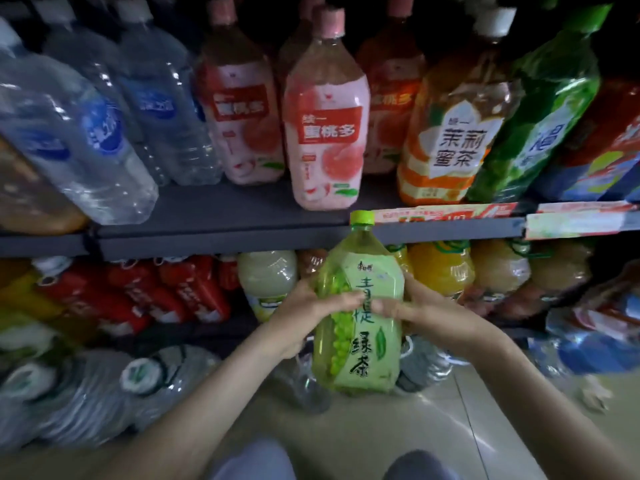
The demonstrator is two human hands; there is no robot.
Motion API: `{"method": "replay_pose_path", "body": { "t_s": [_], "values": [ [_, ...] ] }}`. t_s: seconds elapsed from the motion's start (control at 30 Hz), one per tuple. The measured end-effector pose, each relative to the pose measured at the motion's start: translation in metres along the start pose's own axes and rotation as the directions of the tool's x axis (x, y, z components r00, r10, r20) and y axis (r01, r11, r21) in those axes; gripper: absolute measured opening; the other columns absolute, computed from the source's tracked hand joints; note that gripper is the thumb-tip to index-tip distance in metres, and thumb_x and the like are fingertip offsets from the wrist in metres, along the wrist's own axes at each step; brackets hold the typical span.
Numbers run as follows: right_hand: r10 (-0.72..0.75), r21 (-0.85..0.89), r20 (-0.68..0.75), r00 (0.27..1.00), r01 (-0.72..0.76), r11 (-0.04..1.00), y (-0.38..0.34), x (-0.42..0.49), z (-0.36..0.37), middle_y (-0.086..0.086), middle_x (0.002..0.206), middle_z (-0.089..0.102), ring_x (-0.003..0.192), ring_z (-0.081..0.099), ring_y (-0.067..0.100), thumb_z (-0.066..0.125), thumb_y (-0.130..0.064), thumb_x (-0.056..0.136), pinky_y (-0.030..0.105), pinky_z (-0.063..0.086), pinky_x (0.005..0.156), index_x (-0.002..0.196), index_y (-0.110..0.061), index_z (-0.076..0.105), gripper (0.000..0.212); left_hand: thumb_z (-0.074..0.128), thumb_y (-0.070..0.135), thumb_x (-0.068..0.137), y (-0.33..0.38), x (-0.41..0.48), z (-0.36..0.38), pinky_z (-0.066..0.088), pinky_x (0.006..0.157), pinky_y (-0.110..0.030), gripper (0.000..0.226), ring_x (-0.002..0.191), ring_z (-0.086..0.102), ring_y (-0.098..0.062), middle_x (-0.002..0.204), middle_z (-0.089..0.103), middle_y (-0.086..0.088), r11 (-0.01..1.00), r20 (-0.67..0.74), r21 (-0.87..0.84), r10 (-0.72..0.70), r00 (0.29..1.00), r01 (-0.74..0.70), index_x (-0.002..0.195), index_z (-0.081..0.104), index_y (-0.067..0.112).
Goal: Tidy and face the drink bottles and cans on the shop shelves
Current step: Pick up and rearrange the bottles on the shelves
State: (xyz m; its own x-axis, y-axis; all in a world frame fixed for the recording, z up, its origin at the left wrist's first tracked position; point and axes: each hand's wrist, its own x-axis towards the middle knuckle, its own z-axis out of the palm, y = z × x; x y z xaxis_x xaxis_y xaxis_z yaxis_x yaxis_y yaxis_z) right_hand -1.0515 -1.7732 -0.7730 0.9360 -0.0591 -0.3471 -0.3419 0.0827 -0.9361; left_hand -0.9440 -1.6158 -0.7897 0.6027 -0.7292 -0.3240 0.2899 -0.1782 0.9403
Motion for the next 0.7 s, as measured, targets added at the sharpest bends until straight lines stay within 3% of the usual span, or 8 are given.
{"method": "replay_pose_path", "body": {
  "t_s": [0.1, 0.27, 0.43, 0.57, 0.63, 0.7],
  "values": [
    [0.072, 0.026, 0.053, 0.996, -0.073, 0.997, -0.004, 0.011, 0.019, 0.001, 0.11, 0.07, 0.1, 0.068, 0.021, 0.067, -0.028, 0.077, 0.032, 0.056, 0.079, 0.119, -0.02, 0.054, 0.045, 0.078, 0.036, 0.054, 0.003, -0.016, -0.014, 0.048, 0.095, -0.045, 0.054, 0.1, 0.067, -0.024, 0.101, 0.072, -0.008, 0.994, -0.019, -0.012, -0.108, 0.994, 0.108, 0.102, 0.068, 0.013],
    [0.19, 0.055, 0.104, 0.976, -0.197, 0.979, -0.022, 0.021, 0.044, 0.01, 0.113, 0.069, 0.105, 0.065, 0.027, 0.072, -0.034, 0.07, 0.041, 0.05, 0.091, 0.12, -0.007, 0.057, 0.059, 0.078, 0.029, 0.067, 0.025, -0.048, -0.033, 0.047, 0.095, -0.041, 0.047, 0.102, 0.066, -0.017, 0.106, 0.071, -0.001, 0.972, -0.022, -0.037, -0.233, 0.972, 0.232, 0.111, 0.065, 0.018],
    [0.249, 0.166, 0.167, 0.954, -0.277, 0.946, -0.061, 0.013, 0.083, 0.009, 0.115, 0.067, 0.106, 0.064, 0.026, 0.069, -0.027, 0.072, 0.032, 0.055, 0.081, 0.123, -0.013, 0.054, 0.055, 0.081, 0.036, 0.066, 0.06, -0.085, -0.049, 0.041, 0.104, -0.043, 0.041, 0.108, 0.062, -0.014, 0.106, 0.071, 0.006, 0.941, -0.102, -0.107, -0.331, 0.938, 0.321, 0.104, 0.068, 0.026],
    [0.339, 0.17, 0.209, 0.917, -0.375, 0.911, -0.096, 0.01, 0.121, 0.012, 0.122, 0.064, 0.114, 0.059, 0.032, 0.08, -0.042, 0.064, 0.053, 0.043, 0.101, 0.127, -0.015, 0.055, 0.073, 0.085, 0.039, 0.058, 0.09, -0.123, -0.068, 0.039, 0.104, -0.044, 0.044, 0.109, 0.061, -0.015, 0.103, 0.072, 0.006, 0.906, -0.153, -0.224, -0.397, 0.905, 0.36, 0.097, 0.07, 0.026],
    [0.378, 0.178, 0.239, 0.895, -0.423, 0.889, -0.12, 0.007, 0.144, 0.016, 0.124, 0.062, 0.115, 0.058, 0.036, 0.081, -0.04, 0.066, 0.056, 0.042, 0.101, 0.129, -0.014, 0.053, 0.074, 0.082, 0.031, 0.066, 0.112, -0.145, -0.079, 0.048, 0.093, -0.033, 0.042, 0.101, 0.064, -0.014, 0.096, 0.073, 0.005, 0.889, -0.195, -0.278, -0.422, 0.885, 0.363, 0.104, 0.069, 0.02],
    [0.422, 0.18, 0.262, 0.868, -0.474, 0.862, -0.153, 0.001, 0.173, 0.016, 0.117, 0.066, 0.105, 0.064, 0.032, 0.075, -0.03, 0.073, 0.045, 0.054, 0.086, 0.127, -0.01, 0.054, 0.062, 0.074, 0.023, 0.077, 0.136, -0.173, -0.092, 0.049, 0.065, -0.016, 0.032, 0.083, 0.066, -0.005, 0.08, 0.072, 0.013, 0.865, -0.243, -0.354, -0.451, 0.859, 0.355, 0.107, 0.066, 0.016]
  ]
}}
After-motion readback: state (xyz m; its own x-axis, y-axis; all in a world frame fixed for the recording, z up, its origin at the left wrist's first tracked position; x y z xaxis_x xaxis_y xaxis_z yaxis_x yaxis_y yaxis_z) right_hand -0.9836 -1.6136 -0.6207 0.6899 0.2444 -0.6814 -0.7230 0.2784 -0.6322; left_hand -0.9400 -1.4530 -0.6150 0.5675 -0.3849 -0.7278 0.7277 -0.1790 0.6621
